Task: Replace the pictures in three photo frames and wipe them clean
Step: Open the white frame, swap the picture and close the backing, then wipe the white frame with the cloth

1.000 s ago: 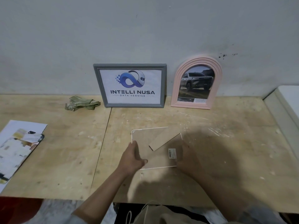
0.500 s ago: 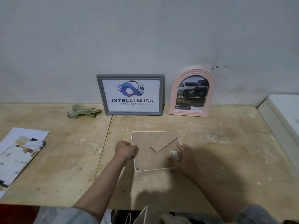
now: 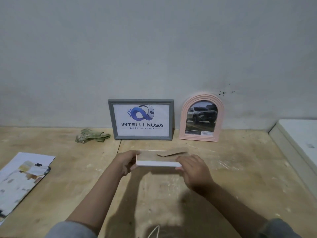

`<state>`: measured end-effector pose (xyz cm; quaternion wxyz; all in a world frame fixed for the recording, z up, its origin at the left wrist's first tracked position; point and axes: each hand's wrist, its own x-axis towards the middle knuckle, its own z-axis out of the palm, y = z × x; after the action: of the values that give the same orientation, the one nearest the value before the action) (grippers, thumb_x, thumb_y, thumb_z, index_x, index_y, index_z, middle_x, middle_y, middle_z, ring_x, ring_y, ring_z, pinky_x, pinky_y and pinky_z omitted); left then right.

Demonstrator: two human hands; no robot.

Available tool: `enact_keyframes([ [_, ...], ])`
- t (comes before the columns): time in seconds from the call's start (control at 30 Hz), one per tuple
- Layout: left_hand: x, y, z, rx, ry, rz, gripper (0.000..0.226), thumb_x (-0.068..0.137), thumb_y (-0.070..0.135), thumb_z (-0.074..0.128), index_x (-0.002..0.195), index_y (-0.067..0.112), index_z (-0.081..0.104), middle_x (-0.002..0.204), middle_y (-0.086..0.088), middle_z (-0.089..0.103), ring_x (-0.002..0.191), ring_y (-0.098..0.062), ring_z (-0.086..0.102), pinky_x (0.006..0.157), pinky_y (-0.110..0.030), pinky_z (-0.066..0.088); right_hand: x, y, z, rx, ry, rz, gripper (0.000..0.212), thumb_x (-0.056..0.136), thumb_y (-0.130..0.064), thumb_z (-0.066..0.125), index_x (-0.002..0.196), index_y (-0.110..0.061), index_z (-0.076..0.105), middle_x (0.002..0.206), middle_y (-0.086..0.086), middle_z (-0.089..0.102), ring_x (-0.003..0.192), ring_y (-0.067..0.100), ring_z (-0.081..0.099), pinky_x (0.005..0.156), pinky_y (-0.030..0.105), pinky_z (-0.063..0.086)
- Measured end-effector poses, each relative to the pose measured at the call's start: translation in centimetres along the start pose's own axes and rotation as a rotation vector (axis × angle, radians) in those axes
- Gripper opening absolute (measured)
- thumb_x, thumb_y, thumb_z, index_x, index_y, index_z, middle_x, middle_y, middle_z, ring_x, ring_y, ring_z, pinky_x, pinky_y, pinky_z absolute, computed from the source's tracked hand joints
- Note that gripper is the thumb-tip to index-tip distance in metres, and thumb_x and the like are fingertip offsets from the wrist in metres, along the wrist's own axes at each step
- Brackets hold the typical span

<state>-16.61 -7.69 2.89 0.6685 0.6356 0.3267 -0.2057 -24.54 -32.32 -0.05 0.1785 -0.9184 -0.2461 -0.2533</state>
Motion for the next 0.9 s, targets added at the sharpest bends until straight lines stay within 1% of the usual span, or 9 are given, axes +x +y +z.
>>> enact_keyframes([
  [0.1,-0.4,0.9,0.1,-0.198,-0.029,0.046,0.029,0.093,0.032,0.058,0.091,0.003,0.057,0.071,-0.012,0.066,0.051,-0.014,0.062,0.049,-0.025,0.053,2.8,-1.0,-1.7,0.204,0.054,0.415,0.025,0.096,-0.028,0.044,0.102,-0.018,0.065,0.087,-0.002,0.068,0.075,0.017,0.063,0.065,0.027,0.049],
  [0.2,-0.9,0.7,0.4,-0.133,-0.06,0.088,0.029,0.092,0.038,0.057,0.096,0.009,0.06,0.092,-0.008,0.066,0.08,-0.018,0.06,0.075,-0.034,0.046,4.5,-1.3,-2.7,0.544,0.116,0.752,0.016,0.098,-0.028,0.045,0.101,-0.021,0.059,0.083,-0.004,0.061,0.074,0.01,0.058,0.061,0.025,0.05],
  [0.27,-1.3,0.2,0.8,-0.027,-0.115,0.113,0.026,0.093,0.037,0.055,0.099,0.013,0.063,0.101,-0.004,0.068,0.093,-0.019,0.058,0.083,-0.037,0.042,5.5,-1.1,-3.1,0.646,0.186,0.824,0.02,0.099,-0.025,0.043,0.086,-0.019,0.057,0.072,-0.002,0.054,0.065,0.01,0.051,0.058,0.024,0.042],
  [0.37,-1.9,-0.4,1.4,0.048,-0.248,0.175,0.023,0.094,0.032,0.054,0.097,0.012,0.066,0.098,-0.006,0.069,0.092,-0.022,0.058,0.084,-0.036,0.043,6.2,-0.6,-2.9,0.747,0.251,0.946,0.034,0.101,-0.023,0.039,0.069,-0.02,0.049,0.066,-0.002,0.048,0.064,0.013,0.045,0.06,0.025,0.036],
  [0.47,-2.4,-0.6,1.8,0.07,-0.29,0.269,0.02,0.096,0.024,0.053,0.085,0.014,0.064,0.092,-0.01,0.069,0.083,-0.024,0.06,0.078,-0.035,0.045,5.9,0.1,-2.0,0.839,0.256,1.106,0.035,0.102,-0.03,0.036,0.079,-0.017,0.06,0.078,0.0,0.061,0.079,0.017,0.056,0.075,0.032,0.043],
  [0.57,-3.0,-0.8,1.9,0.084,-0.272,0.366,0.021,0.097,0.016,0.051,0.078,0.009,0.058,0.081,-0.009,0.068,0.072,-0.022,0.06,0.07,-0.033,0.048,5.3,0.3,-1.3,0.89,0.229,1.2,0.038,0.102,-0.035,0.034,0.086,-0.016,0.063,0.085,0.003,0.065,0.083,0.019,0.06,0.077,0.034,0.047],
  [0.63,-3.5,-0.9,1.9,0.12,-0.245,0.413,0.021,0.097,0.013,0.049,0.078,0.007,0.056,0.076,-0.008,0.066,0.068,-0.021,0.059,0.067,-0.032,0.049,5.1,0.4,-0.7,0.899,0.243,1.222,0.039,0.102,-0.035,0.035,0.081,-0.017,0.062,0.082,-0.001,0.066,0.081,0.018,0.059,0.076,0.031,0.045],
  [0.73,-4.0,-1.2,1.7,0.15,-0.2,0.451,0.024,0.098,0.012,0.049,0.075,0.007,0.054,0.071,-0.006,0.063,0.068,-0.022,0.058,0.068,-0.034,0.049,4.9,0.7,0.6,0.837,0.207,1.243,0.041,0.1,-0.041,0.035,0.076,-0.021,0.061,0.077,-0.006,0.065,0.081,0.02,0.059,0.081,0.037,0.046],
  [0.9,-4.3,-1.4,0.0,0.104,-0.218,0.429,0.023,0.097,0.015,0.049,0.078,0.007,0.058,0.071,-0.004,0.065,0.071,-0.023,0.059,0.069,-0.033,0.048,4.9,0.2,3.2,0.775,0.172,1.2,0.044,0.095,-0.053,0.03,0.078,-0.026,0.06,0.075,-0.002,0.065,0.082,0.026,0.063,0.081,0.043,0.051],
])
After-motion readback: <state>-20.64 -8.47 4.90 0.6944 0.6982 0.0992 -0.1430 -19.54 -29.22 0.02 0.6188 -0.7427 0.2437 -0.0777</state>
